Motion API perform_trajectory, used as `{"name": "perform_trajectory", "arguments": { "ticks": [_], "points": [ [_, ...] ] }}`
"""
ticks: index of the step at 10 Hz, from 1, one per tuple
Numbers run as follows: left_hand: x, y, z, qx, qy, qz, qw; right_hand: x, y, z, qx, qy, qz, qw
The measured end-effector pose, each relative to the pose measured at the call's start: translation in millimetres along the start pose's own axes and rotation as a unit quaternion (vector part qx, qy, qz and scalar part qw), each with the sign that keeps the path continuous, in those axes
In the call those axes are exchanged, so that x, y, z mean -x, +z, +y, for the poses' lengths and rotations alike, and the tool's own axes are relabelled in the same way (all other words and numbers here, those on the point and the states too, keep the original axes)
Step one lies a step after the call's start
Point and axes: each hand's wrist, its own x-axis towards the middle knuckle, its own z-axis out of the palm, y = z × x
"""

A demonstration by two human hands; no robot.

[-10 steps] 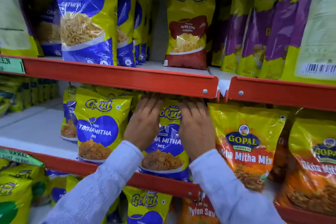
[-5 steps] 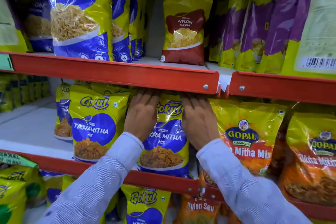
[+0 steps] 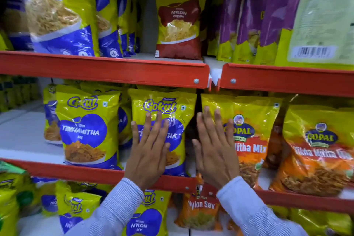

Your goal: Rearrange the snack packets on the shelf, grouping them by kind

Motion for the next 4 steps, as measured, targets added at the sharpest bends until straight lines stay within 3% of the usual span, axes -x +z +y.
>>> {"name": "perform_trajectory", "arguments": {
  "ticks": [2,3,4],
  "points": [
    [-17,14,66,-0.019,0.071,-0.045,0.996,19,-2,45,0.033,0.046,-0.07,0.996],
    [-22,23,81,-0.005,0.055,-0.032,0.998,23,-8,59,0.016,0.029,-0.066,0.997],
    [-27,9,97,0.041,0.06,0.004,0.997,30,-40,82,-0.029,0.056,-0.008,0.998]
  ]
}}
